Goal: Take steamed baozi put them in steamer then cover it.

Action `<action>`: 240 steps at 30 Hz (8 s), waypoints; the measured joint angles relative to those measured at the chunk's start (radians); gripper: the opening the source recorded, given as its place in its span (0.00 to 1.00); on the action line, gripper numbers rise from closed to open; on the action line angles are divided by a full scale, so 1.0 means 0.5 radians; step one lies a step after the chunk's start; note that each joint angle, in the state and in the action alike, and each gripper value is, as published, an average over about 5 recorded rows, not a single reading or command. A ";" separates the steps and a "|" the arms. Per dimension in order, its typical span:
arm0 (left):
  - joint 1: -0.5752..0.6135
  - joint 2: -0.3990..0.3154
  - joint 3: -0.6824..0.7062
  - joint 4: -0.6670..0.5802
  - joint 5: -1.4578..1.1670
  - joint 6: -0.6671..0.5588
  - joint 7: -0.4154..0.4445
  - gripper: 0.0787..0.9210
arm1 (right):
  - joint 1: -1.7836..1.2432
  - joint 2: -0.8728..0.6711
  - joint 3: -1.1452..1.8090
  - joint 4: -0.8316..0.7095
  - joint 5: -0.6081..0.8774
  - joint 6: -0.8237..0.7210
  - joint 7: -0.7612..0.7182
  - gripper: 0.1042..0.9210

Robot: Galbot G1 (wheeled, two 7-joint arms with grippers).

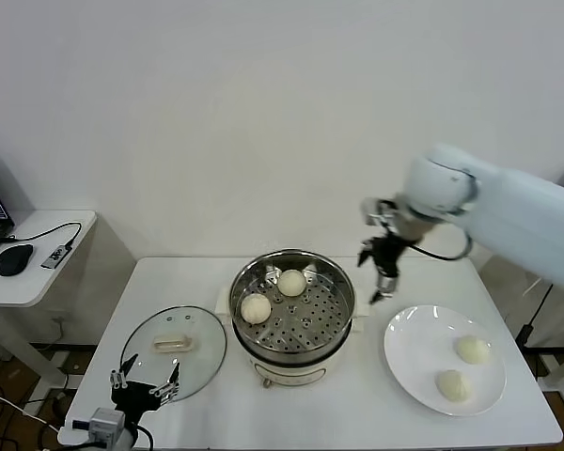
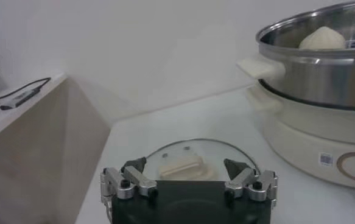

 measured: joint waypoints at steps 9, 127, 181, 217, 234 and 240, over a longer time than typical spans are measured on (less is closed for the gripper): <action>0.050 -0.019 0.016 -0.006 0.019 0.003 -0.003 0.88 | -0.550 -0.328 0.363 0.071 -0.370 0.190 -0.038 0.88; -0.029 -0.120 -0.062 0.135 0.171 -0.090 -0.098 0.88 | 0.144 0.841 -0.014 -0.629 -0.032 1.783 -0.137 0.55; -0.063 -0.114 -0.056 0.180 0.153 -0.088 -0.085 0.88 | -0.214 1.138 -0.075 -0.253 -0.968 2.360 0.000 0.86; -0.056 -0.077 -0.001 0.154 0.045 -0.008 -0.017 0.88 | -0.522 -0.178 0.518 -0.274 -0.385 0.679 0.016 0.88; -0.049 -0.086 0.000 0.190 0.047 0.001 -0.015 0.88 | -1.099 -0.213 0.938 -0.564 -0.625 0.599 0.153 0.88; -0.052 -0.082 -0.005 0.199 0.046 0.004 -0.014 0.88 | -1.219 -0.215 1.018 -0.620 -0.706 0.630 0.139 0.88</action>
